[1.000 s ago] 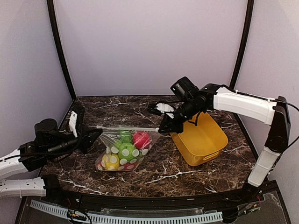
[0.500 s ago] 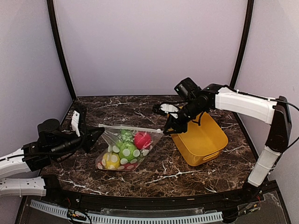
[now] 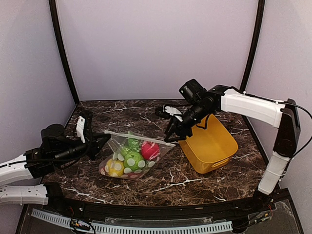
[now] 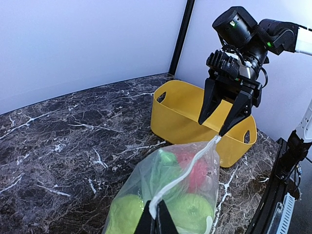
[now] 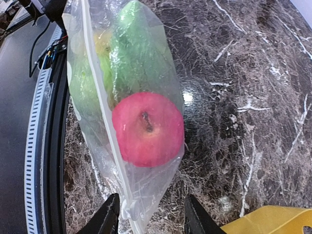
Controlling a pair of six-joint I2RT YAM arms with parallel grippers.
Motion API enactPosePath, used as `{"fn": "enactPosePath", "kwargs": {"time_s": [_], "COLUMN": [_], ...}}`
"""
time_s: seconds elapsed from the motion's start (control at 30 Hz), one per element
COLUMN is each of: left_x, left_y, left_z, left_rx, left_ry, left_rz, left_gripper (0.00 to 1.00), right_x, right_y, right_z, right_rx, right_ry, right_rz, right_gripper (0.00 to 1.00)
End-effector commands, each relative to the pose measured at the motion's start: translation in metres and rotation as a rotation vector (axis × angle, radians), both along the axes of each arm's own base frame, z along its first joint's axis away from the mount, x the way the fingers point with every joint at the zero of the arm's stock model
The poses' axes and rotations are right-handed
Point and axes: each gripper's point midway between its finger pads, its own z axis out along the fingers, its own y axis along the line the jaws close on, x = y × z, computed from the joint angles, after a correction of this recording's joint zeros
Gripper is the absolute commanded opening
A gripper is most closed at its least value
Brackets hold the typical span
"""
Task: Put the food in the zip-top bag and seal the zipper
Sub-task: Place the zipper food storage bag at the center of the board.
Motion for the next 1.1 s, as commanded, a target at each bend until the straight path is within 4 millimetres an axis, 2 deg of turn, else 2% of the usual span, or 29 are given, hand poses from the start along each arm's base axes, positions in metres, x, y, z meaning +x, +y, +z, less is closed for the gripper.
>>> {"fn": "enactPosePath", "kwargs": {"time_s": [0.0,0.23,0.57,0.63,0.73,0.83,0.9,1.07], "left_x": [0.001,0.003,0.005,0.007,0.011,0.021,0.031,0.061], "left_y": [0.000,-0.005,-0.007,-0.009,-0.015,-0.021,-0.025,-0.025], "left_z": [0.006,0.003,0.002,0.004,0.005,0.006,0.008,0.024], "left_rx": [-0.015,-0.007,-0.023,-0.026,-0.032,-0.025,-0.012,0.045], "left_ry": [-0.018,-0.017,-0.020,-0.023,-0.028,-0.046,-0.068,-0.144], "left_rz": [0.002,-0.010,-0.009,-0.008,-0.011,0.009,0.033,0.119], "left_gripper": [0.01,0.01,0.01,0.01,0.01,0.01,0.01,0.01], "right_x": [-0.020,-0.040,-0.009,-0.011,-0.008,0.005,0.015,0.048], "right_y": [0.007,0.016,0.035,0.038,0.041,0.041,0.041,0.036], "right_z": [0.004,0.024,-0.023,-0.021,-0.009,0.001,0.010,0.042], "right_rx": [0.040,0.102,-0.020,-0.015,0.008,0.009,0.012,0.040], "right_ry": [0.091,0.148,0.149,0.164,0.137,0.060,-0.001,-0.171], "right_rz": [0.094,0.150,0.075,0.086,0.085,0.059,0.036,-0.033], "right_gripper": [0.43,0.47,0.46,0.43,0.29,0.10,0.03,0.00]}}
